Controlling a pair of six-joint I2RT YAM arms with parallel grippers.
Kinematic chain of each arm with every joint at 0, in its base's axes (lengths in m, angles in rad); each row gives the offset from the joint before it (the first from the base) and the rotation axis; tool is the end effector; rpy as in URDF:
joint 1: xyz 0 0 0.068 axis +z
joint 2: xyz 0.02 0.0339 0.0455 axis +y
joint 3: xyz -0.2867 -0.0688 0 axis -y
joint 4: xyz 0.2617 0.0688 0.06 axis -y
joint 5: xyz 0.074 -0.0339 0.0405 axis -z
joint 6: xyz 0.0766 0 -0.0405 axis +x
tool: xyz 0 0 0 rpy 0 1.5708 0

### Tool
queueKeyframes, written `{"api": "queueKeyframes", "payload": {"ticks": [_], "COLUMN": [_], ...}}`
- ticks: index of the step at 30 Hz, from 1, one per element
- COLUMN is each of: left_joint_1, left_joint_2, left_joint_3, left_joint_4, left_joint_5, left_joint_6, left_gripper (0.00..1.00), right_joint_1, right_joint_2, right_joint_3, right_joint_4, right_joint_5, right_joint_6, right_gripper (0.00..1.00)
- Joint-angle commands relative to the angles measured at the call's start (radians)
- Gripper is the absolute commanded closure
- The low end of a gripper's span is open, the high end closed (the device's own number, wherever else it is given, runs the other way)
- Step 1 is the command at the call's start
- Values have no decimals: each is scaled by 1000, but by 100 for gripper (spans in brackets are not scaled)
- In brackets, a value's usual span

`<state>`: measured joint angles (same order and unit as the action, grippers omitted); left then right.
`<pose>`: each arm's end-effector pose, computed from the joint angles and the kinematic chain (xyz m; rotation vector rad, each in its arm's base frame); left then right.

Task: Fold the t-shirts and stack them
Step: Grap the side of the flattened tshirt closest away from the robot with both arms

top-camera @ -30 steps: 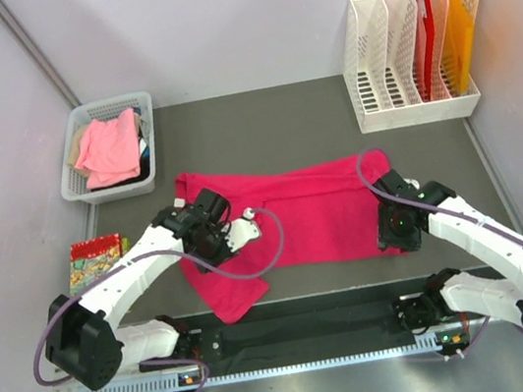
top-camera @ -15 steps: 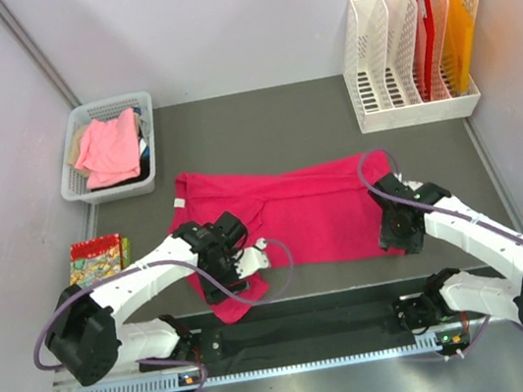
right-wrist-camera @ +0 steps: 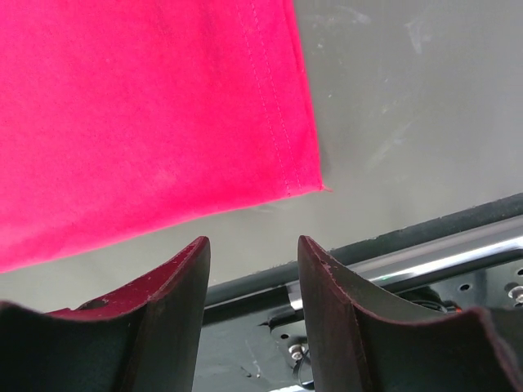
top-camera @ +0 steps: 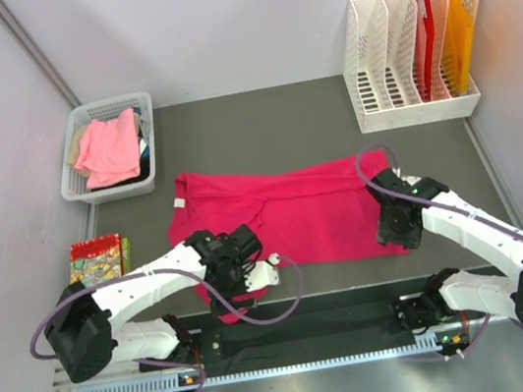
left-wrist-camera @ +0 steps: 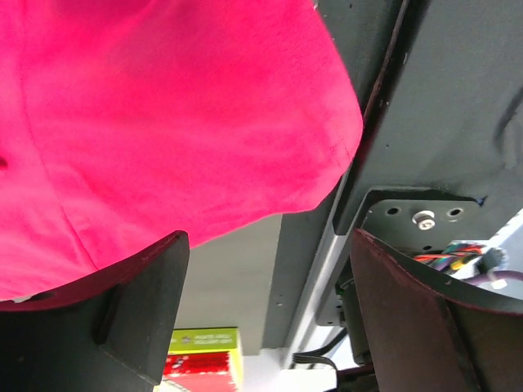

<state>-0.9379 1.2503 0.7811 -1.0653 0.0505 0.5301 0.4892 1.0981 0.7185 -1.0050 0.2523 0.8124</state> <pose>0.1126 -0.1601 0.1704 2.0876 2.3120 -0.0885 0.1698 0.0687 0.1819 0.4900 2.7966 -0.1259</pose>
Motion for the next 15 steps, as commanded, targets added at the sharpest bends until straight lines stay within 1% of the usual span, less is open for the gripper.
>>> {"api": "queueKeyframes", "payload": {"ticks": [1, 2, 6, 11, 13, 15], "left_joint_1": [-58, -76, -105, -114, -116, -116], "left_joint_2": [55, 67, 113, 165, 189, 221], "left_joint_3": [-22, -34, -57, -51, -60, -66], "left_joint_4": [54, 59, 100, 151, 171, 188], "left_joint_5": [-43, -75, -80, -86, -95, -104], "left_joint_6": [16, 11, -2, -1, 1, 1], "left_gripper": [16, 16, 16, 16, 18, 23], "right_joint_1": [11, 11, 11, 11, 11, 11], "right_joint_2": [-3, -6, -7, 17, 26, 31], "right_joint_3": [56, 61, 71, 78, 84, 87], "right_joint_4": [-20, -23, -30, -29, -30, -29], "right_joint_5": [47, 57, 76, 76, 76, 76], "right_joint_6": [27, 36, 48, 47, 45, 42], "right_gripper": [52, 52, 52, 52, 52, 52]}}
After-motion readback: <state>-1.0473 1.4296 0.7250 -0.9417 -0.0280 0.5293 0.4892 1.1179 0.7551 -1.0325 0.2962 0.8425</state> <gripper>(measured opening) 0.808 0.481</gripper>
